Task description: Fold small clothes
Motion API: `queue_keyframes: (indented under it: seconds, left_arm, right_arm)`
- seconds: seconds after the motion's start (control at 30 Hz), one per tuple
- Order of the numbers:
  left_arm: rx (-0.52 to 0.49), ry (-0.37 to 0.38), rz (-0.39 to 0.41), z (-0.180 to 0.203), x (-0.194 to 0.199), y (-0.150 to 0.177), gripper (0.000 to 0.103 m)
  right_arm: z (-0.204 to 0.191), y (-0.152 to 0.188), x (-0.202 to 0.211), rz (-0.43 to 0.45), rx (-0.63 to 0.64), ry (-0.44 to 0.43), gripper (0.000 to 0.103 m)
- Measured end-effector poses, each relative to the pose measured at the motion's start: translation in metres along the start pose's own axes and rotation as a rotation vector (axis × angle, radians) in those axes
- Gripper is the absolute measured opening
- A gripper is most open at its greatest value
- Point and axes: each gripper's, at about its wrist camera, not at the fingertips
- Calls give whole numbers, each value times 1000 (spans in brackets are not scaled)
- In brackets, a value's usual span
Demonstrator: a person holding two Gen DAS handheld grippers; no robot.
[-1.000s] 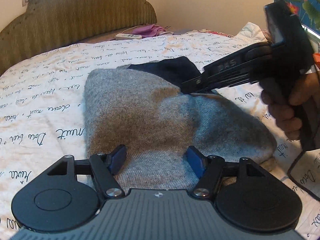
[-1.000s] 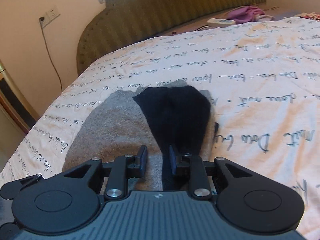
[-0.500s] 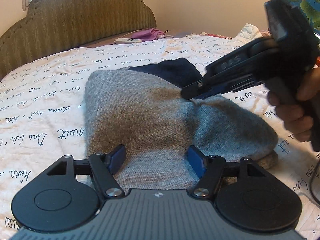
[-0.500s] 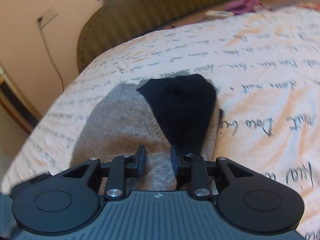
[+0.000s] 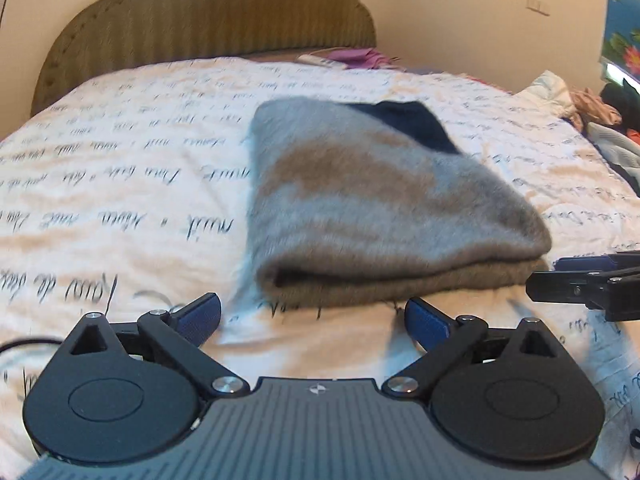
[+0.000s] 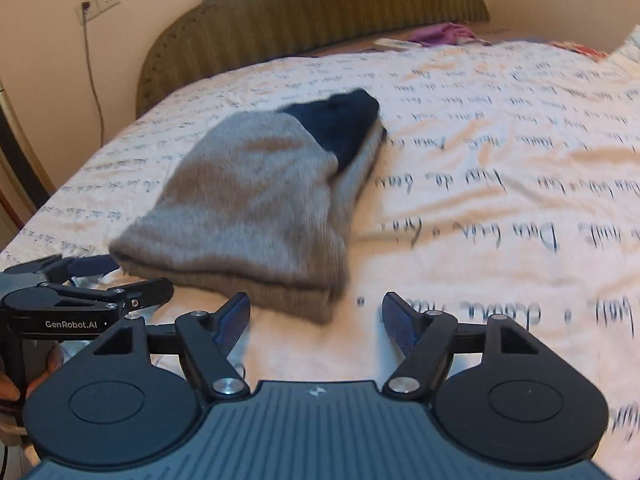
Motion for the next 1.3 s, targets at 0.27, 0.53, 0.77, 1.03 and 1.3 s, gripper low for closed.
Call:
queue_keyframes:
  seconds: [0.27, 0.53, 0.77, 1.03, 1.3]
  left_arm:
    - [-26, -24, -12, 3, -1, 5, 103]
    - [-28, -25, -17, 4, -4, 5, 103]
    - [-33, -29, -21, 5, -5, 4, 103]
    - [-37, -33, -25, 4, -6, 4, 103]
    - [-37, -33, -25, 4, -6, 4, 103]
  right_arm:
    - [-37, 29, -14, 101, 67, 197, 100]
    - [-37, 29, -17, 81, 58, 219, 103]
    - [-35, 29, -17, 83, 54, 206, 103]
    - [-38, 24, -16, 27, 66, 194, 103]
    - [-40, 31, -14, 67, 62, 200, 103]
Point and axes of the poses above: each gripper's, at about its wrist camera, not at the fingertips, and x roughly against the way its jaws point, z to its right, y to its underside, and after that the axes turned 13 degrees about y, right-handed
